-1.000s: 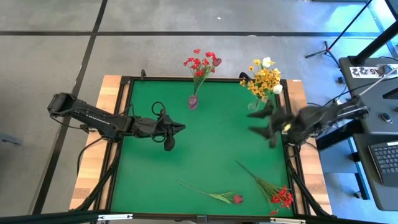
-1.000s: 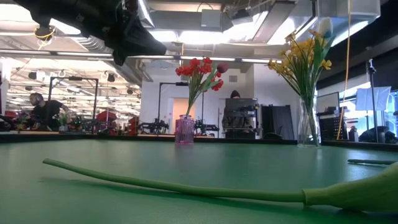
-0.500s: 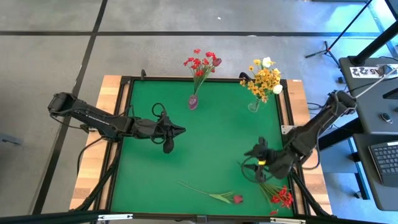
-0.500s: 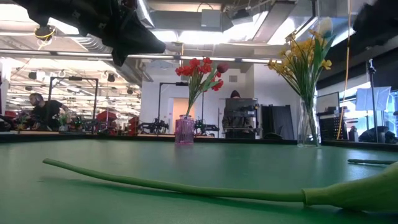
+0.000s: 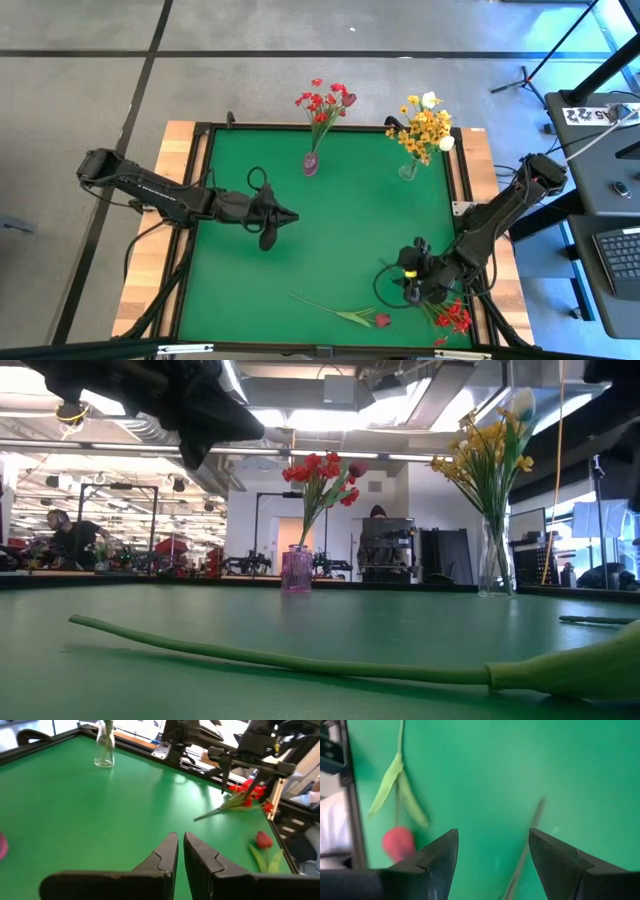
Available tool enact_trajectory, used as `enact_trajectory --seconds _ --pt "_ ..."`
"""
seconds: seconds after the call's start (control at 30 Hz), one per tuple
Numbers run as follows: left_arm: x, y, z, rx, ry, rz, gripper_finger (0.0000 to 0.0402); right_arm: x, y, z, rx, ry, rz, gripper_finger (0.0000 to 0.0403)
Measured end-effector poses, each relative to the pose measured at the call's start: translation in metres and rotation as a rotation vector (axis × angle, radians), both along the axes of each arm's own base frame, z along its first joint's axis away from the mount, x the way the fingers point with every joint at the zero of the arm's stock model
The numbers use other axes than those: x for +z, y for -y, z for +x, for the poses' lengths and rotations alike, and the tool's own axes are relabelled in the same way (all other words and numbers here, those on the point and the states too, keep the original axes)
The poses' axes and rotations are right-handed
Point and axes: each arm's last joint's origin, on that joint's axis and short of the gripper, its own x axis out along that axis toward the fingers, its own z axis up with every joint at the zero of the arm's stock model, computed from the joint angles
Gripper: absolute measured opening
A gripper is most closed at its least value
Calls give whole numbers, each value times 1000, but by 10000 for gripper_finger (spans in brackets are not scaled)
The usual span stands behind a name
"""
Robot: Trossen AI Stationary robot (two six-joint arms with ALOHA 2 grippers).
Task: Sort flowers into vase by color
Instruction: Put the red flowers into the pink transparent vase
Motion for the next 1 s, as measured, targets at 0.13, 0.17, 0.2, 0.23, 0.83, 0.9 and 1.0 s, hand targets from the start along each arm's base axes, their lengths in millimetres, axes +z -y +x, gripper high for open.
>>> enact_trajectory --seconds 0.13,0.17,0.2,0.23,0.83,0.9,1.0 --pt "0 1 0 -4 0 0 27 -1 -3 -2 -16 -75 104 241" --pt "0 1 0 -4 1 0 27 -1 -3 -2 -16 -88 120 241" --pt "0 1 0 -4 0 0 27 -1 -3 -3 -12 -100 129 241" --pt "0 1 0 -4 1 0 27 -1 -3 -3 -9 -112 136 241" --pt "0 1 1 -3 10 -2 27 -51 -14 0 -90 -451 112 241" --pt "0 1 1 -3 10 -2 27 -54 -13 -1 -97 -476 89 241" --pt "0 1 1 -3 10 -2 27 -58 -13 -2 -100 -514 81 241"
